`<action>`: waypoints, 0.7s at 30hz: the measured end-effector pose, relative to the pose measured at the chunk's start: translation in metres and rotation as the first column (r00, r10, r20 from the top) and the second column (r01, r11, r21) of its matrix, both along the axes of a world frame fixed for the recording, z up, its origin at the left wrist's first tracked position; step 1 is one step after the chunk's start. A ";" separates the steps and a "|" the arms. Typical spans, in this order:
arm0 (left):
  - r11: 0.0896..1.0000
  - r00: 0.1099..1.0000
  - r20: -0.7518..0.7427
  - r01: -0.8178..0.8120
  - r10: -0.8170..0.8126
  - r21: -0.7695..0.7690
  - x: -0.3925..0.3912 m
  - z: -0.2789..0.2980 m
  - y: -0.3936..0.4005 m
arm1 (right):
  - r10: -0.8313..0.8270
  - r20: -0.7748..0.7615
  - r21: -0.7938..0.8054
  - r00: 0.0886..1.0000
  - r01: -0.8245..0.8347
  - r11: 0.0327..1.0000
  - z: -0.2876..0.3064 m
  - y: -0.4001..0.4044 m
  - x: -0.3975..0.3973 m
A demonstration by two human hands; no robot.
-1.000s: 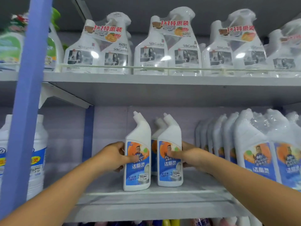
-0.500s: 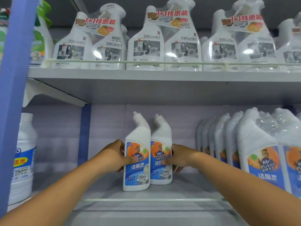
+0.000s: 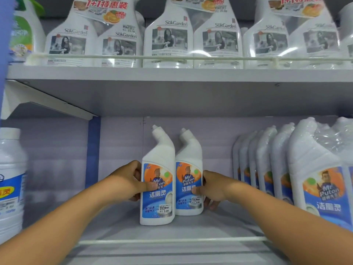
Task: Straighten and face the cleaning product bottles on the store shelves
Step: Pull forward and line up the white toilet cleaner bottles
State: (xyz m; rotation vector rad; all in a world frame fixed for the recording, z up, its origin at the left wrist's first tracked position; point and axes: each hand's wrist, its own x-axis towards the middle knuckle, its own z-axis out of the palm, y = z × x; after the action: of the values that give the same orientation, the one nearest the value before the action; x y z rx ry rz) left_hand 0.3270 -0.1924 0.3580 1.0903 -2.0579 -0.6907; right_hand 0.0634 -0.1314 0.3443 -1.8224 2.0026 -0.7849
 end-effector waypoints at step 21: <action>0.994 0.985 -0.174 0.033 -0.015 0.102 0.006 -0.018 -0.006 | -0.125 0.018 -0.034 0.992 0.126 0.991 -0.004 0.015 0.013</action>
State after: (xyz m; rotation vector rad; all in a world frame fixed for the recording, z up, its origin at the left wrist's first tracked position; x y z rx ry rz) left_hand 0.3331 -0.1981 0.3400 1.0262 -1.9071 -0.8823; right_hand 0.0762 -0.1169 0.3405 -1.7166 2.1226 -0.8731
